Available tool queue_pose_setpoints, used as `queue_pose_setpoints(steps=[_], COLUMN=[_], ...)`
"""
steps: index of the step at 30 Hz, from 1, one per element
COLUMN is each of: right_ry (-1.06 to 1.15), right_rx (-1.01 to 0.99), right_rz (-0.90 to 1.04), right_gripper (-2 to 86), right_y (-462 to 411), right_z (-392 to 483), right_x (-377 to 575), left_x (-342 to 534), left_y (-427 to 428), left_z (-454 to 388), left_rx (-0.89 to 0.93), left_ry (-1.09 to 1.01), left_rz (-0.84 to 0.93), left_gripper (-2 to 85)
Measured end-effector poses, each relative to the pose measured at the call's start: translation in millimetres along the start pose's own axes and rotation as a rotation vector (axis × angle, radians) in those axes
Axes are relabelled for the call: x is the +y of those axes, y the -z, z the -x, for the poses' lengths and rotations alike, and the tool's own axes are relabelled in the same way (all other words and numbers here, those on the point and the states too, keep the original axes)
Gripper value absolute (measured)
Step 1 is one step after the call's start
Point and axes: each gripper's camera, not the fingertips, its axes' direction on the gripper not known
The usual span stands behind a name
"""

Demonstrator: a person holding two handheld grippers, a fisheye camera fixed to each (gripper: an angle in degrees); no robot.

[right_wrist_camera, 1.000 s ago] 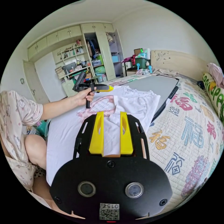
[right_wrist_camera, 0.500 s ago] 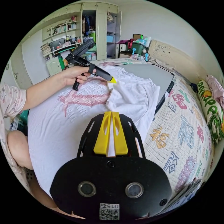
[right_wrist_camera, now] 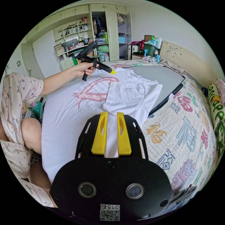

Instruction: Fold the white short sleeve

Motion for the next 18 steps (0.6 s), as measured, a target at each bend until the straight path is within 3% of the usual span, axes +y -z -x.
queue_pose_setpoints(steps=[4, 7, 13, 18], right_ry=[-0.058, -0.039, -0.016, -0.124], right_rx=[0.110, 0.130, 0.179, 0.214], right_rz=[-0.080, -0.016, 0.079, 0.068], right_gripper=[9.0, 10.4, 8.0, 3.8], right_y=[26.6, 20.6, -2.7, 18.6], right_z=[-31.8, -41.5, -57.3, -91.2], right_x=[25.9, 28.5, 17.5, 12.7], left_x=[-44.5, -119.5, -186.6, -216.3], left_y=[6.7, -51.2, -153.6, -185.8], left_z=[-17.9, -42.9, -85.5, -125.2], left_rx=[0.035, 0.114, 0.114, 0.043], left_ry=[-0.020, -0.074, -0.135, -0.187], left_rz=[-0.102, 0.023, 0.168, 0.152], left_gripper=[7.6, 8.9, 5.6, 3.0])
